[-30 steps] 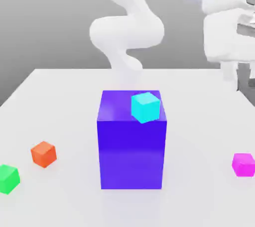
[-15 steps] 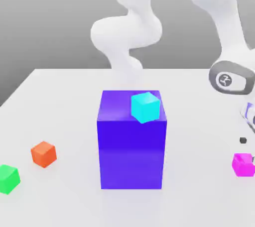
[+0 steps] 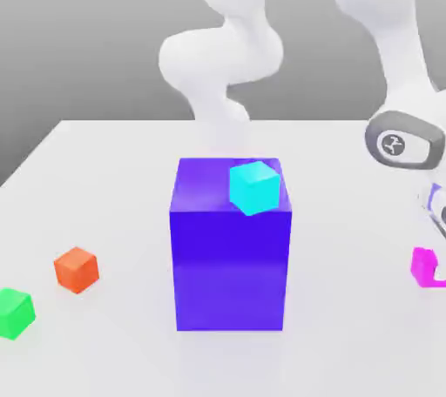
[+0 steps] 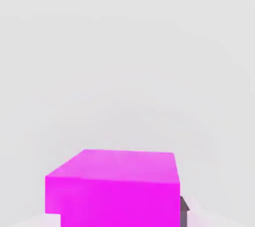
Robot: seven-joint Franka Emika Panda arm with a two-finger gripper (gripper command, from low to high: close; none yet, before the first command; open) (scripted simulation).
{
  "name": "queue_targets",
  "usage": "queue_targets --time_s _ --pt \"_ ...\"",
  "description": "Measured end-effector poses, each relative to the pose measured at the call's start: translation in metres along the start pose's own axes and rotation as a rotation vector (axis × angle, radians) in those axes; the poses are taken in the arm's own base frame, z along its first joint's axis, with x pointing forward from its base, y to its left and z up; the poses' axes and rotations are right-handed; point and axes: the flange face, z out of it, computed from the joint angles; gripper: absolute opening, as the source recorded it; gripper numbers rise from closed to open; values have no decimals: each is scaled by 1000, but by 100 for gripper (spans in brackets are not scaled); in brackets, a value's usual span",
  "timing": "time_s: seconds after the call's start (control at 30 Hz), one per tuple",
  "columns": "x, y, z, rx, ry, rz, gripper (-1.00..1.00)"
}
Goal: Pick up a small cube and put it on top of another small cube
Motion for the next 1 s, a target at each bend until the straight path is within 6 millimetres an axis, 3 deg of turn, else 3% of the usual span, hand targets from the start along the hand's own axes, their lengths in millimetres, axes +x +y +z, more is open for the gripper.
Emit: queue_targets --time_s 0.1,0.17,0.3,0.43,0.6,0.73,0.8,0.87,0.9,1.0 --pt "18 96 -25 6 39 191 -100" --pt "13 153 -33 4 47 289 -100" --pt "-20 253 -43 -5 53 456 -100" --pt "-71 337 -52 -12 57 610 -100" --pt "-163 426 -65 -20 66 813 -100" --pt "-275 484 -65 -25 41 998 -100" --pt "-331 506 -50 -24 14 1072 -100" --pt "-378 523 -16 -24 -9 1133 -100" --pt "-389 525 -1 -23 -15 1146 100" --pt "-389 525 -1 -23 -15 1146 100"
